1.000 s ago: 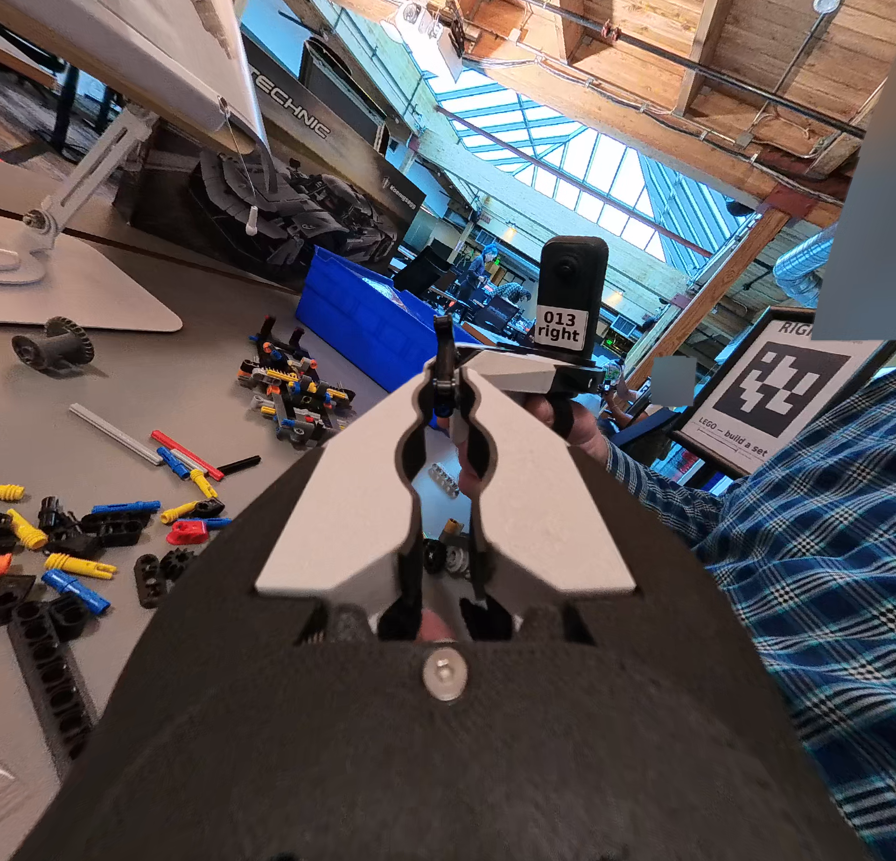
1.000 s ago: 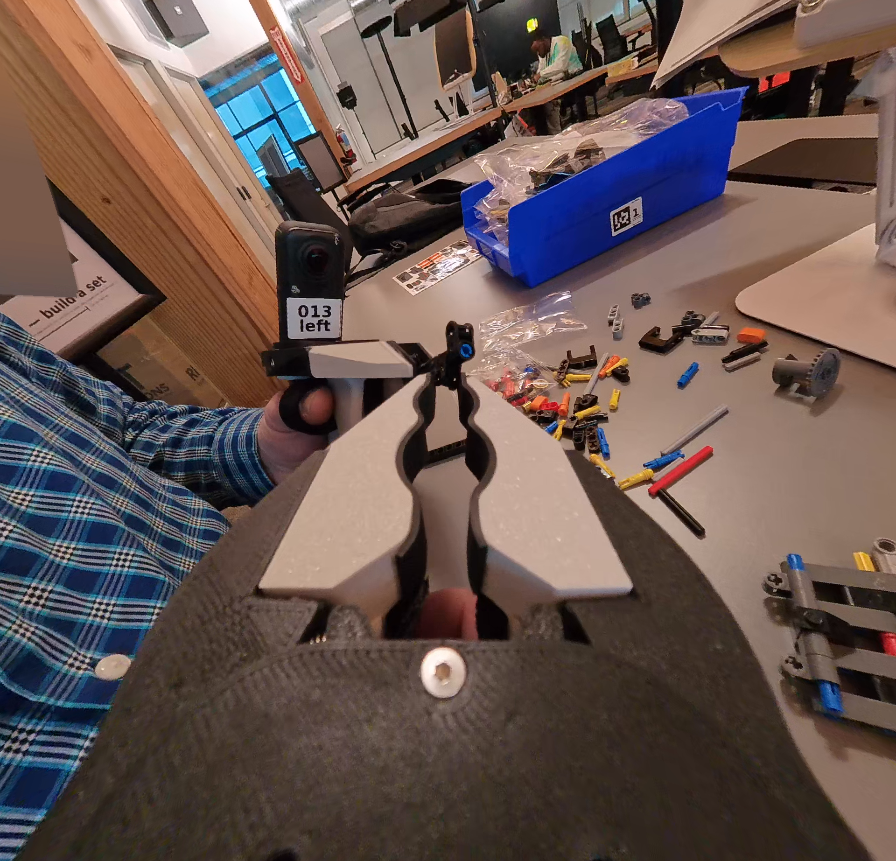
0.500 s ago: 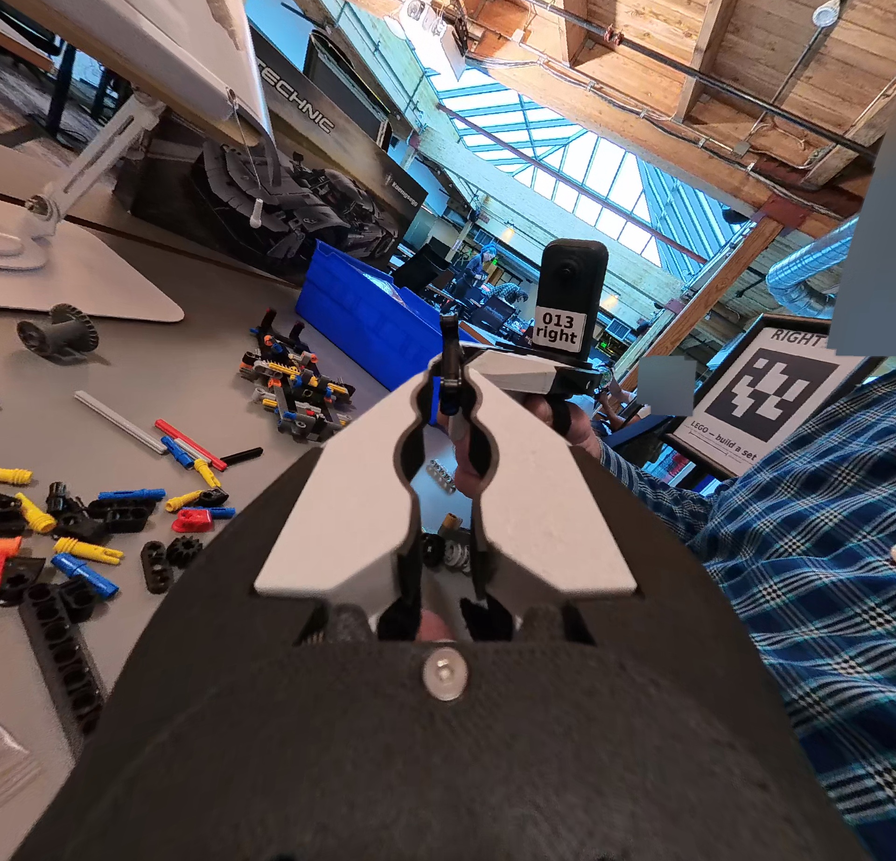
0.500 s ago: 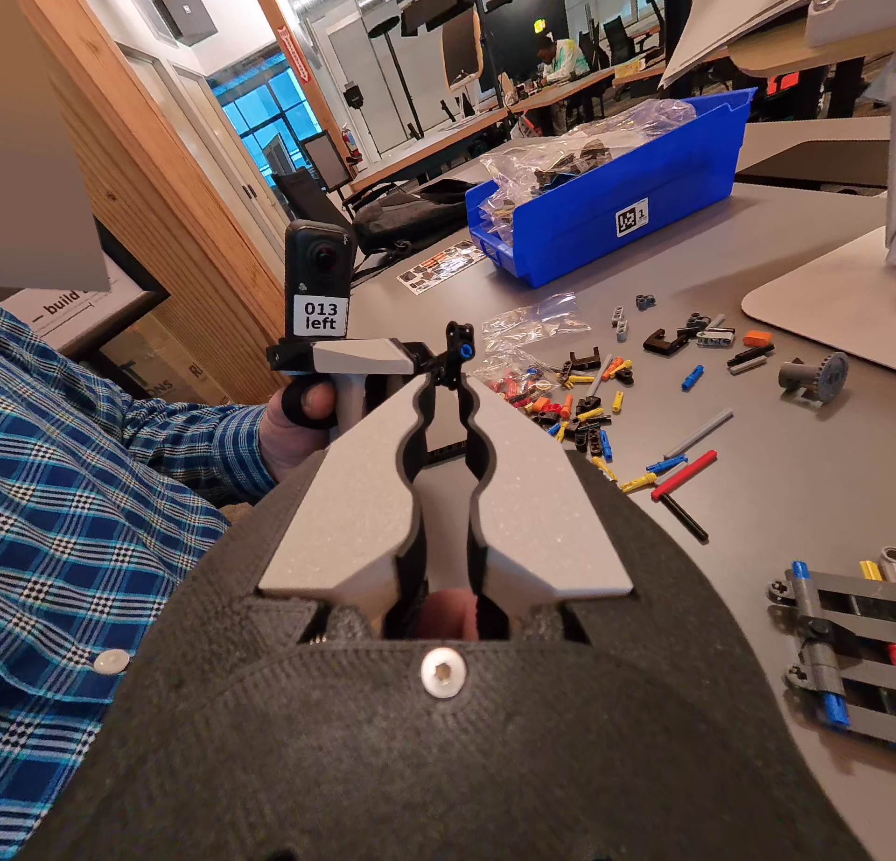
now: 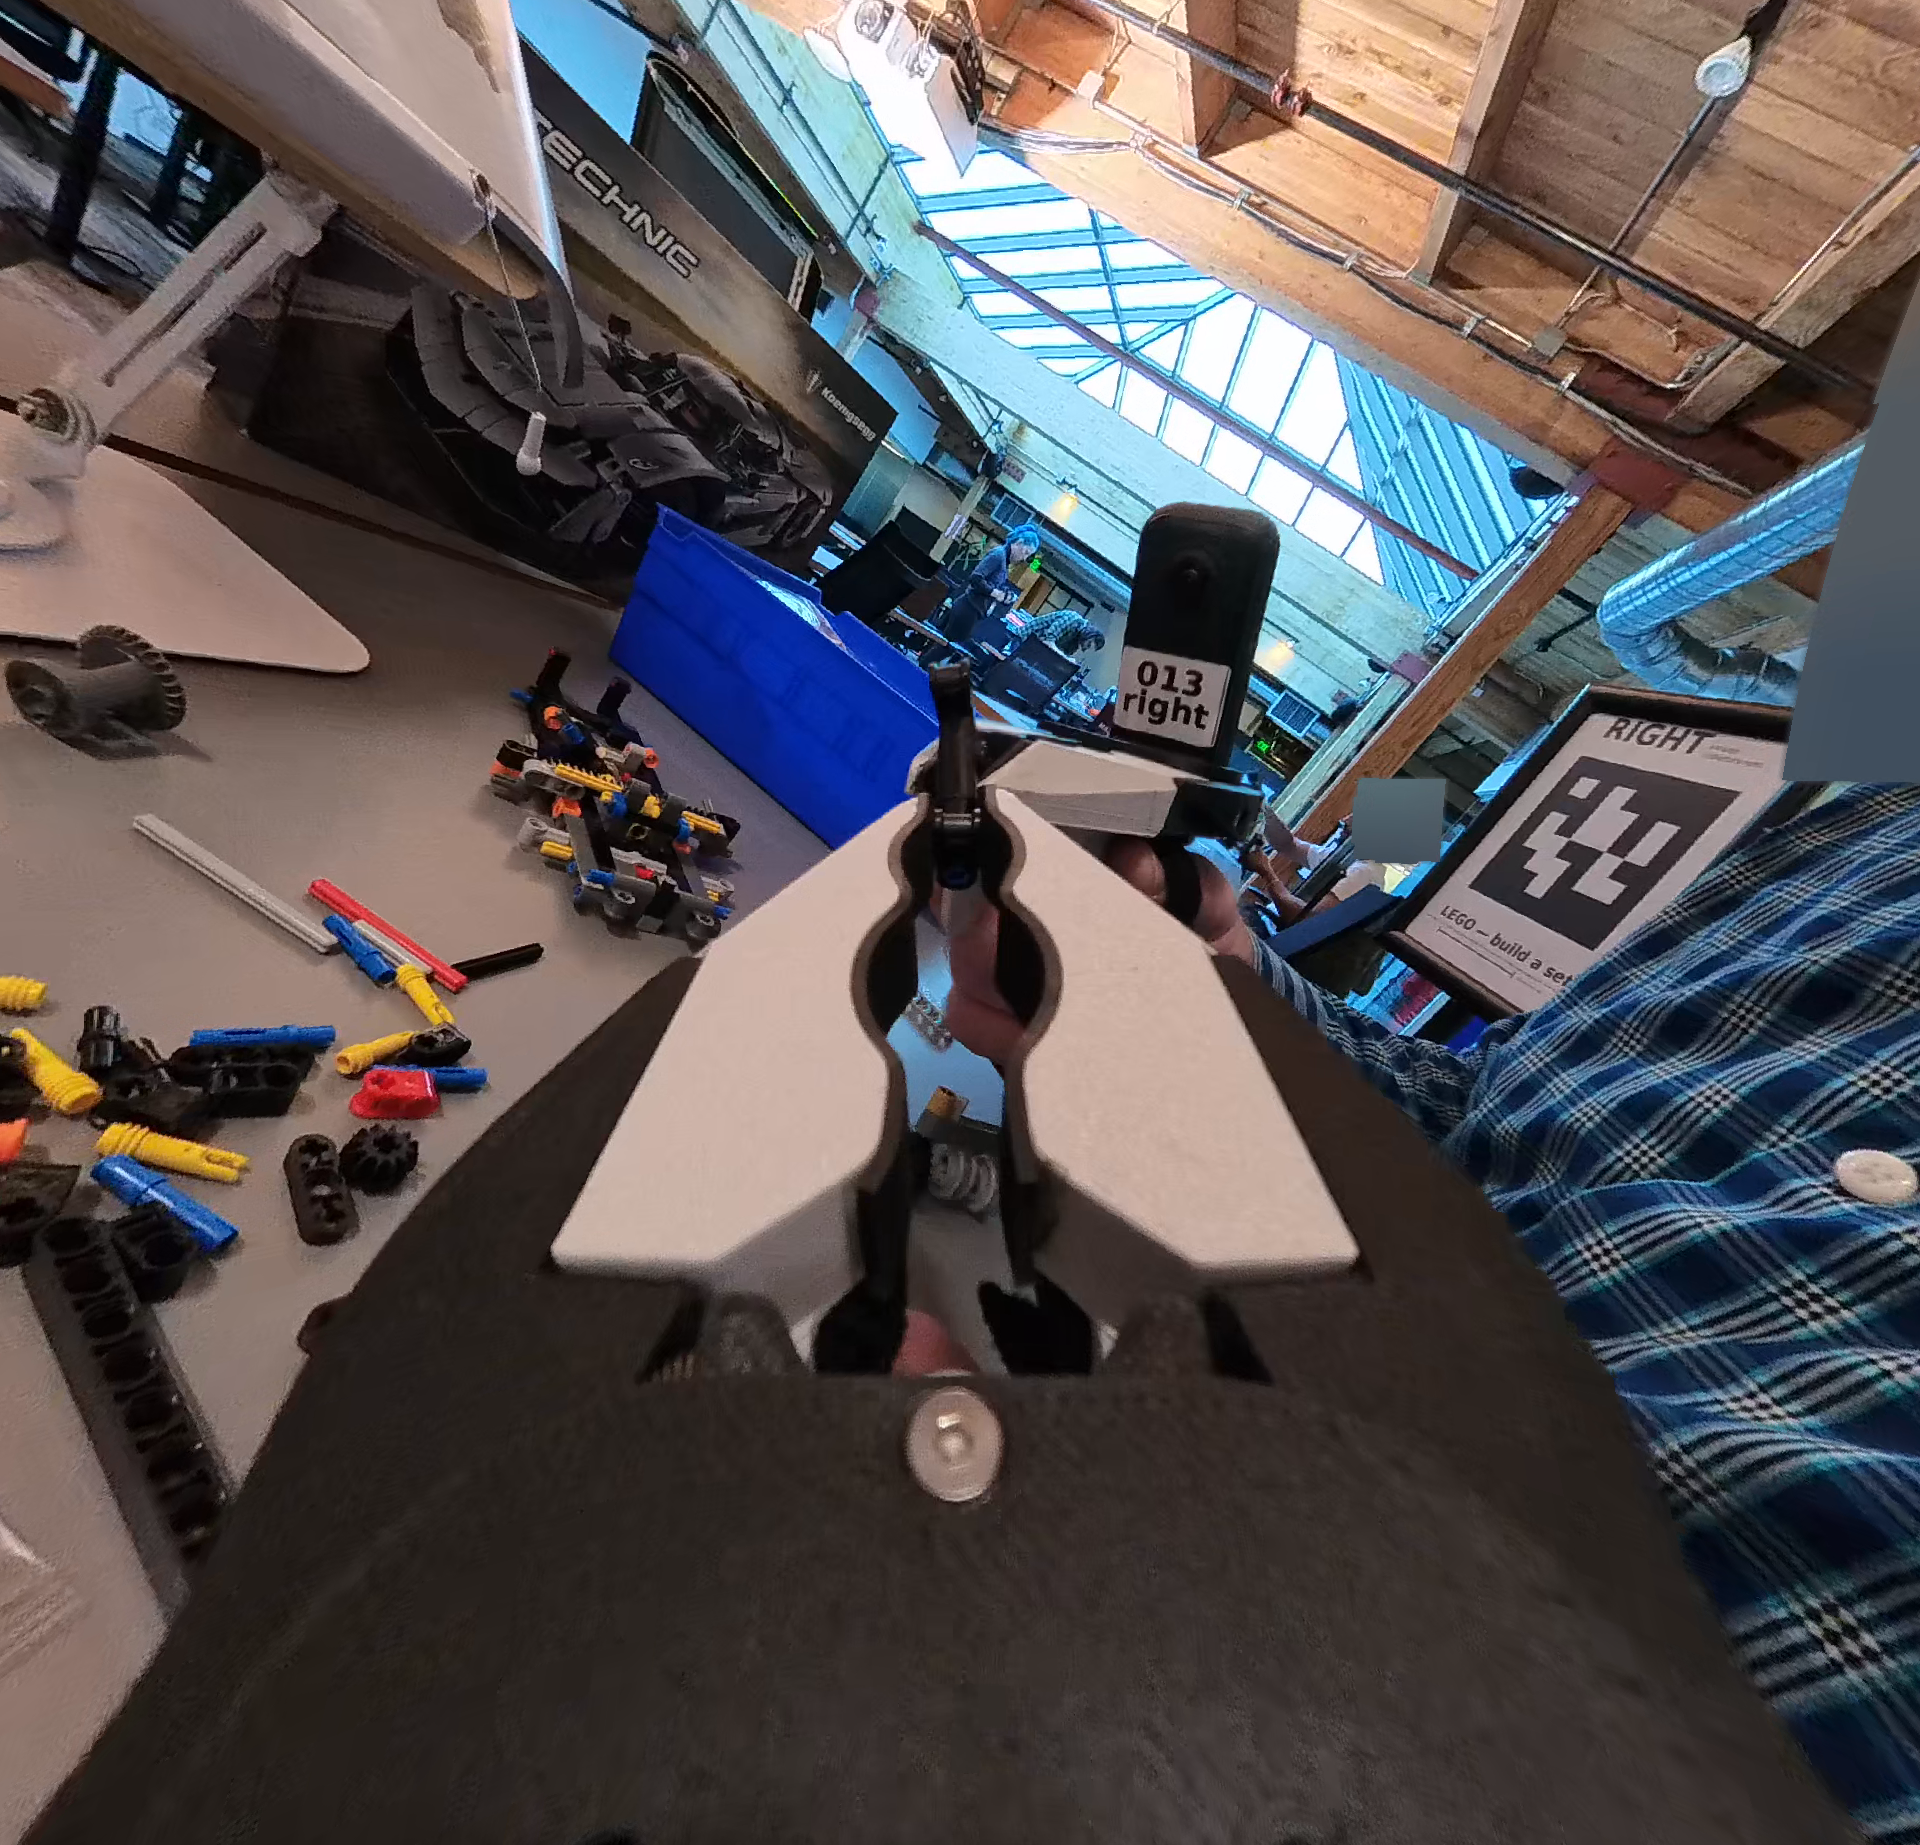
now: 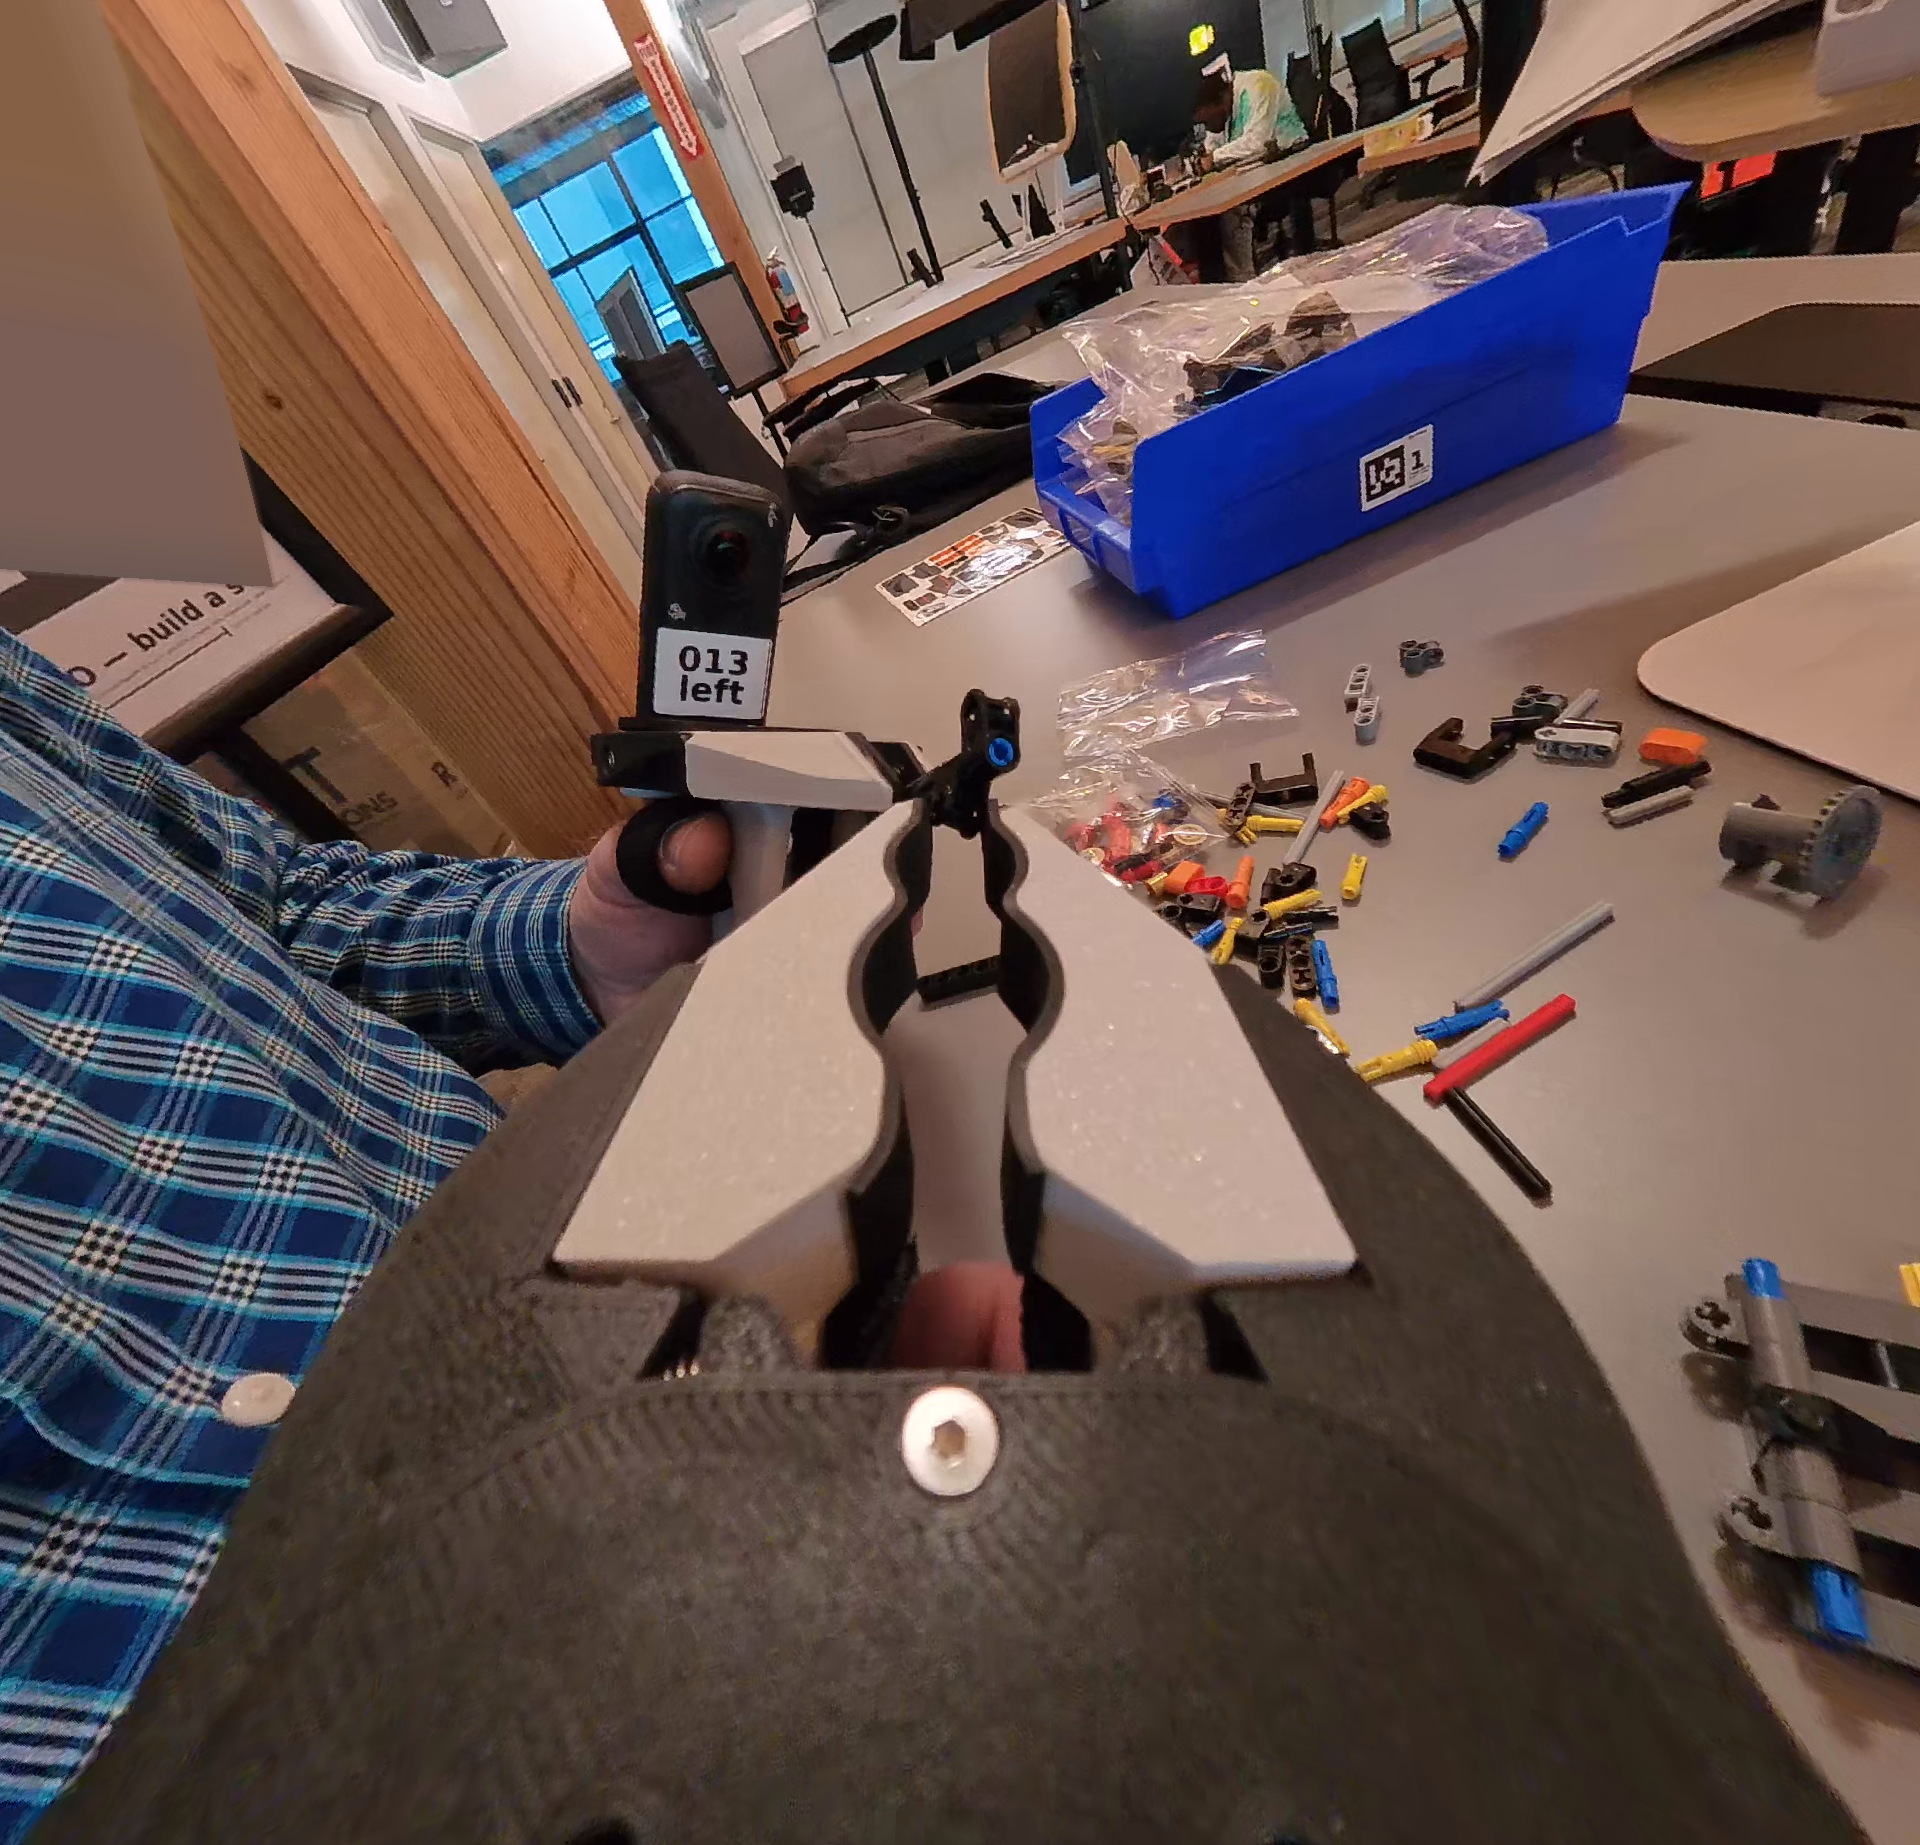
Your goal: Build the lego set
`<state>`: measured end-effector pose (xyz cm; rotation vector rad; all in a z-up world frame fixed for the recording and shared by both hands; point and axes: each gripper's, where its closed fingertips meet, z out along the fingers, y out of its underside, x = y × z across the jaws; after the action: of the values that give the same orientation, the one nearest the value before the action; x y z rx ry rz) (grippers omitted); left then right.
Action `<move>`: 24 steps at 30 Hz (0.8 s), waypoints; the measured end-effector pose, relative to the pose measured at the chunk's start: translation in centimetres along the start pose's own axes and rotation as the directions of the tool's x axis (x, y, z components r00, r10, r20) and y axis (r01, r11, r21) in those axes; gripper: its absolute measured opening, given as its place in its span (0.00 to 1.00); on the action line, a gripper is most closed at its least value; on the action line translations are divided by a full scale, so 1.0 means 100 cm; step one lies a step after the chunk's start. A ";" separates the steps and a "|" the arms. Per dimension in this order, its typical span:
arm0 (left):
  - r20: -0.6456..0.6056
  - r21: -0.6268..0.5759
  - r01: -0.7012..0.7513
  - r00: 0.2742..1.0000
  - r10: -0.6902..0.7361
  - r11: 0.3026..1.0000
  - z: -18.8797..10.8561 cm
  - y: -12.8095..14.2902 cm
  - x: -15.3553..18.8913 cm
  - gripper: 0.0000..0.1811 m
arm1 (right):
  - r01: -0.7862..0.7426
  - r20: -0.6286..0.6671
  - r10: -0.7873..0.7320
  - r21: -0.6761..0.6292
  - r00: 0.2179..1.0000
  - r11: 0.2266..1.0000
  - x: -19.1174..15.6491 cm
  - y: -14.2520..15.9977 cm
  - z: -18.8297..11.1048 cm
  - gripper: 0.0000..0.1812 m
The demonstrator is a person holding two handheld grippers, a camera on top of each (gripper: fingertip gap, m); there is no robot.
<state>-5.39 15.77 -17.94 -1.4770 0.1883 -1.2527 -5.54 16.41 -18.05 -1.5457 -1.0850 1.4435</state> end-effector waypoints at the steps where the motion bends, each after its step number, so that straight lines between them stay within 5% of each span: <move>1: 0.001 0.001 0.003 1.000 -0.003 1.000 -0.001 0.000 0.000 0.03 | 0.000 0.004 0.000 -0.001 1.000 1.000 0.000 0.000 0.001 0.04; 7: -0.003 0.012 0.044 0.999 -0.044 0.999 -0.006 -0.003 0.001 0.03 | 0.010 0.021 -0.010 0.001 1.000 1.000 -0.004 -0.002 0.006 0.05; 12: -0.035 0.065 0.155 0.988 -0.153 0.986 -0.014 -0.016 0.001 0.02 | 0.171 -0.072 -0.173 -0.030 0.982 0.985 0.000 -0.007 0.002 0.15; 14: -0.053 0.088 0.199 0.979 -0.195 0.976 -0.016 -0.021 0.000 0.02 | 0.348 -0.157 -0.358 -0.089 0.921 0.933 0.004 -0.009 -0.002 0.15; 17: -0.068 0.107 0.255 0.966 -0.249 0.961 -0.019 -0.025 -0.002 0.02 | 0.629 -0.228 -0.670 -0.230 0.707 0.742 0.000 -0.008 -0.006 0.15; 19: -0.066 0.111 0.266 0.963 -0.260 0.957 -0.018 -0.024 -0.003 0.03 | 0.699 -0.224 -0.750 -0.271 0.623 0.662 -0.008 -0.007 -0.006 0.11; 24: -0.074 0.111 0.256 0.966 -0.249 0.960 -0.011 -0.020 0.003 0.03 | 0.451 -0.257 -0.483 -0.176 0.837 0.875 -0.009 -0.008 -0.005 0.09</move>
<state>-7.11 15.58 -16.42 -1.3922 -0.0381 -1.4879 -5.12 15.91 -17.00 -1.3823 -1.2628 0.8036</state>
